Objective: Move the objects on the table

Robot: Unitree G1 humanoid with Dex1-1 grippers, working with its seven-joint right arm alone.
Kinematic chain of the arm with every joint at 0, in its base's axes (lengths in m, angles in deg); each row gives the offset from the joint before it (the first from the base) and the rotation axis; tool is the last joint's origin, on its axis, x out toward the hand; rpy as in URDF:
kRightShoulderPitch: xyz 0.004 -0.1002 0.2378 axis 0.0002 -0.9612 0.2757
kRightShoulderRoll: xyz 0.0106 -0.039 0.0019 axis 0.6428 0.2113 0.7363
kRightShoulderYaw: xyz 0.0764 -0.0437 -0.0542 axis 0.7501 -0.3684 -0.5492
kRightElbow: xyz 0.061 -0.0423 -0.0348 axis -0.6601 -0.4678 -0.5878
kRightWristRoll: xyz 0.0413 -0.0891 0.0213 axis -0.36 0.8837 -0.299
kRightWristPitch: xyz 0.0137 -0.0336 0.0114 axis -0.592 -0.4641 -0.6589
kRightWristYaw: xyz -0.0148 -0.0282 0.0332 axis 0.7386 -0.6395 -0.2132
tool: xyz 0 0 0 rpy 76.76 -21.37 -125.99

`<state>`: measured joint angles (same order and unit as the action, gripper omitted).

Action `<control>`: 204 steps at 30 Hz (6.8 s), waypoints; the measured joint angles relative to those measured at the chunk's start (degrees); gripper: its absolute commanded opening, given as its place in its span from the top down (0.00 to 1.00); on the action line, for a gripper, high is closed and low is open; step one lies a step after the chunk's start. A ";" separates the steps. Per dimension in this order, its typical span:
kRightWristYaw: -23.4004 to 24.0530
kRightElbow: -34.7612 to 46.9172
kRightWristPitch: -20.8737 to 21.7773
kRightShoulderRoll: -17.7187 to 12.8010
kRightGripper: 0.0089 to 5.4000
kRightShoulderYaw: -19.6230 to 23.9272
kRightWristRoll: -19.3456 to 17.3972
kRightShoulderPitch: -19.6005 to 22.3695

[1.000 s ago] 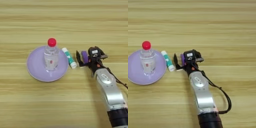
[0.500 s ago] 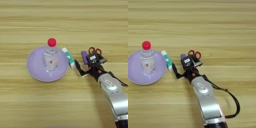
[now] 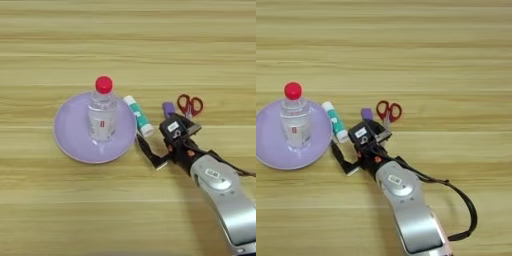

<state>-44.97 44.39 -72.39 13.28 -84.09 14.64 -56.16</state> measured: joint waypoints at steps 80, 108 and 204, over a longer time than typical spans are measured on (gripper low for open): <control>2.32 -20.27 8.30 3.98 0.50 -3.62 0.83 9.08; 5.31 -21.49 8.32 5.31 0.69 -0.26 0.32 9.28; 17.49 -26.97 6.67 0.03 0.07 20.13 -0.41 11.46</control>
<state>-27.48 17.42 -65.72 13.30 -63.96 14.23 -44.70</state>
